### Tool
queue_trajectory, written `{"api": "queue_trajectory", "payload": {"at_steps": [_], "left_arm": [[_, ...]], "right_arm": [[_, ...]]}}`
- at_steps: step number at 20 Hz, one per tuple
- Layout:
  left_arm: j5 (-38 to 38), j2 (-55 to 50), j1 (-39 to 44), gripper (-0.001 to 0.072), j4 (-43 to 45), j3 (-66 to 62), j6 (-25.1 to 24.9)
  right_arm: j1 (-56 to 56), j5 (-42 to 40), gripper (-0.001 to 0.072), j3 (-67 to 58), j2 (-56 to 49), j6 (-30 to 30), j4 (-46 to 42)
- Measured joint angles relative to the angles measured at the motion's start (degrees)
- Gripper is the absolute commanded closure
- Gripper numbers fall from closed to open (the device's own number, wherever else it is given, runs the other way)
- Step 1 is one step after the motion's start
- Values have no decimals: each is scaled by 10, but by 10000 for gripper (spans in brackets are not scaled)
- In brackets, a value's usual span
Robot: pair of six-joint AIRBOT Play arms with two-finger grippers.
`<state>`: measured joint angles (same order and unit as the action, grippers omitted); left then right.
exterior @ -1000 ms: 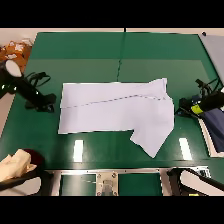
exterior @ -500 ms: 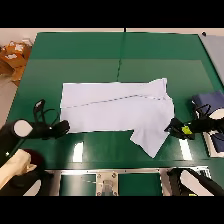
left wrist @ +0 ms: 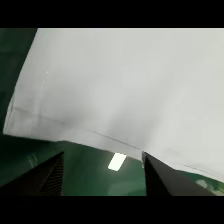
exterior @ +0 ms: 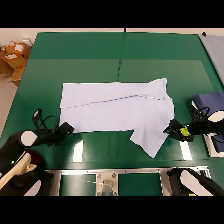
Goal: Fold the shirts.
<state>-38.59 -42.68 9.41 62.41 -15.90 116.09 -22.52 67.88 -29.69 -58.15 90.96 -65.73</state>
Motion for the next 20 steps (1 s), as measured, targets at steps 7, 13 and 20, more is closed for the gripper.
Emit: {"api": "queue_trajectory", "payload": {"at_steps": [7,13,20], "left_arm": [[75,-21,1,216,-20,19,28],[106,-52,1,423,-47,21,33],[82,-59,1,687,-37,9,26]], "right_arm": [[2,-2,257,28,0,26,-10],[27,-38,540,53,-4,31,24],[42,-68,693,52,-13,5,45]]}}
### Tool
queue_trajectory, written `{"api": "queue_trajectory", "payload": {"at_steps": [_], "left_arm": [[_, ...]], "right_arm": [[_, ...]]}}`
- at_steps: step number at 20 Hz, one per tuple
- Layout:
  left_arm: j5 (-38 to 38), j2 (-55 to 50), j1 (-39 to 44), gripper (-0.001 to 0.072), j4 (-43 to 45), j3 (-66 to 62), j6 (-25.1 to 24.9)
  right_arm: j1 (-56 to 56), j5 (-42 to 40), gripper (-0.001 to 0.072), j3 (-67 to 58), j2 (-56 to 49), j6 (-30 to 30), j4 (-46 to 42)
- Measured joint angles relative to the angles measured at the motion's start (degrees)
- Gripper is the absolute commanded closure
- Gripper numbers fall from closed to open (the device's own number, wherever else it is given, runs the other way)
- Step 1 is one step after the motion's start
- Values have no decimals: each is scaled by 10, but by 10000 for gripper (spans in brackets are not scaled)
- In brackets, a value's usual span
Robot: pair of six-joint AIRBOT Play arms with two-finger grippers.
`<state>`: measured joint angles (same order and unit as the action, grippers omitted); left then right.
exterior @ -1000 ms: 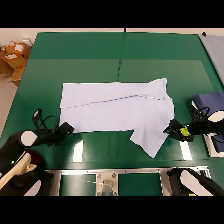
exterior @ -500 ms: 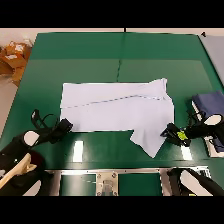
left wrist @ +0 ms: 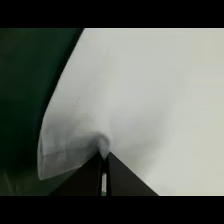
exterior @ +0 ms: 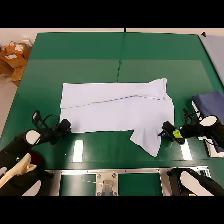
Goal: Fold the shirts.
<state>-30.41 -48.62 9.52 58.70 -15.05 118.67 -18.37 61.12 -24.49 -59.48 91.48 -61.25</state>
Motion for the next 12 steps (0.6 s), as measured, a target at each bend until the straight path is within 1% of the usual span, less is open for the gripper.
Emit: {"api": "queue_trajectory", "payload": {"at_steps": [5,6,7,8,9,12], "left_arm": [[-65,2,0,686,75,-56,-15],[-71,2,0,645,85,-63,-16],[-80,2,0,271,97,-68,-18],[-85,2,-1,3,104,-73,-18],[-91,2,-1,42,109,-75,-18],[-100,2,0,42,109,-80,-18]], "right_arm": [[0,12,692,-10,7,-4,-25],[0,14,692,-10,9,-4,-28],[0,16,692,-10,11,-4,-30],[0,19,692,-11,12,-4,-31],[0,22,692,-11,13,-4,-31],[0,26,692,-12,14,-4,-30]]}}
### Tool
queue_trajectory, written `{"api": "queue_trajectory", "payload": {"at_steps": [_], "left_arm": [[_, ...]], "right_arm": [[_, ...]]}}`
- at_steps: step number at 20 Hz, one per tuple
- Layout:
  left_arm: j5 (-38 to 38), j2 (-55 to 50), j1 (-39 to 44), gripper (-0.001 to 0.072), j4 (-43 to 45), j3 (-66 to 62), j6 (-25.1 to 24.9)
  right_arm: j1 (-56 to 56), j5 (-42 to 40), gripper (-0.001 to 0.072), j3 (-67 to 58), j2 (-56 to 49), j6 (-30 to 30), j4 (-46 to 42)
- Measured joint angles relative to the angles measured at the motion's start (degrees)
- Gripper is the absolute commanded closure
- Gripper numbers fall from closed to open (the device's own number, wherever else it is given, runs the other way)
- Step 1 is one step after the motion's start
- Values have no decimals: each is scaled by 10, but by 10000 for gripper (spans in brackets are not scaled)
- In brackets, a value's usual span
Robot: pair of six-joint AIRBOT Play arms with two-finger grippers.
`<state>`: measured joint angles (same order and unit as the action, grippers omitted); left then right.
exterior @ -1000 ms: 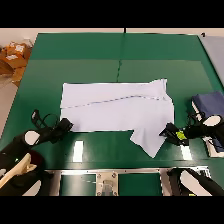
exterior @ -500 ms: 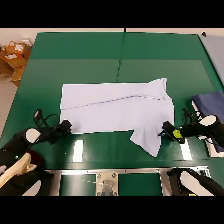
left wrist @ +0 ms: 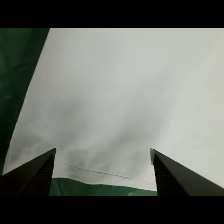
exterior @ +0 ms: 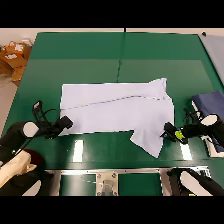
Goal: Fold the shirts.
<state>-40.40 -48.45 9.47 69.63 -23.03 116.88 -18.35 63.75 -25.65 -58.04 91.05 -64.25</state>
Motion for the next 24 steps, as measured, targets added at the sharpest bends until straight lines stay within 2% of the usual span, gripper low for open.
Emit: {"api": "queue_trajectory", "payload": {"at_steps": [9,11,14,16,18,24], "left_arm": [[0,0,0,45,-14,-5,7],[-33,1,0,125,-6,-5,45],[-112,1,0,125,23,-6,138],[-137,1,2,123,35,-6,186],[-128,1,10,124,40,-5,217],[10,-1,31,123,45,3,267]], "right_arm": [[0,3,692,0,0,0,2],[0,3,692,0,0,0,2],[0,2,692,0,0,0,2],[0,0,692,0,0,0,2],[0,-1,692,0,0,0,2],[0,-8,692,0,0,-1,5]]}}
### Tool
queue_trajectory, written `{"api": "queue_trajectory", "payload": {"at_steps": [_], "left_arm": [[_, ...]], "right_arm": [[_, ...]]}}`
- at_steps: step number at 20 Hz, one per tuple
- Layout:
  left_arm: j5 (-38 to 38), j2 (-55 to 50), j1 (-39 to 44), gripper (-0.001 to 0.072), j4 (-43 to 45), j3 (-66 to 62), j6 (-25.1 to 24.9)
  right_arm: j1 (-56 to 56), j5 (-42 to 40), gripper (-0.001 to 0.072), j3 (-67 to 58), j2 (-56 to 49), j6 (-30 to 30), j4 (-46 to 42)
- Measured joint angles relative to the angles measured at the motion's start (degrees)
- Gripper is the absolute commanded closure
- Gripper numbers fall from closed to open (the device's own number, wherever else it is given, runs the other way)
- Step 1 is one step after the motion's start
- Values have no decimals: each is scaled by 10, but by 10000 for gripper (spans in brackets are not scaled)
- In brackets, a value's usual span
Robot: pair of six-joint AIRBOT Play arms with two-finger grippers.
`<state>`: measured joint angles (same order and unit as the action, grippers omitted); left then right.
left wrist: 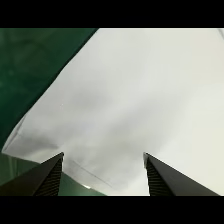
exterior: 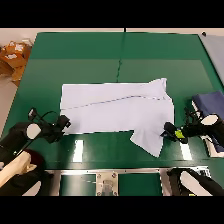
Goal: Fold the shirts.
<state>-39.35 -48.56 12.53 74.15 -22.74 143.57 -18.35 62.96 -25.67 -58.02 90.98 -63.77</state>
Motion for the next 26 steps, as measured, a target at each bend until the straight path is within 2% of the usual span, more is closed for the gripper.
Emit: {"api": "queue_trajectory", "payload": {"at_steps": [4,11,15,20,21,22,24,25,26], "left_arm": [[11,-3,3,124,-11,4,11],[-38,-3,4,123,-19,-3,10],[-9,-4,4,124,-13,14,31],[69,-3,5,125,-17,46,75],[79,-4,5,174,-17,49,80],[83,-4,5,325,-16,52,83],[85,-6,5,531,-12,56,88],[86,-6,5,681,-11,56,90],[87,-6,5,686,-12,57,90]], "right_arm": [[0,-3,692,0,0,0,1],[0,-5,692,0,0,0,1],[0,-6,692,0,0,0,1],[0,-6,678,0,0,0,2],[0,-6,623,0,0,0,2],[0,-6,616,0,0,0,2],[0,-6,615,0,0,0,3],[0,-6,614,0,0,0,3],[0,-6,614,0,0,0,3]]}}
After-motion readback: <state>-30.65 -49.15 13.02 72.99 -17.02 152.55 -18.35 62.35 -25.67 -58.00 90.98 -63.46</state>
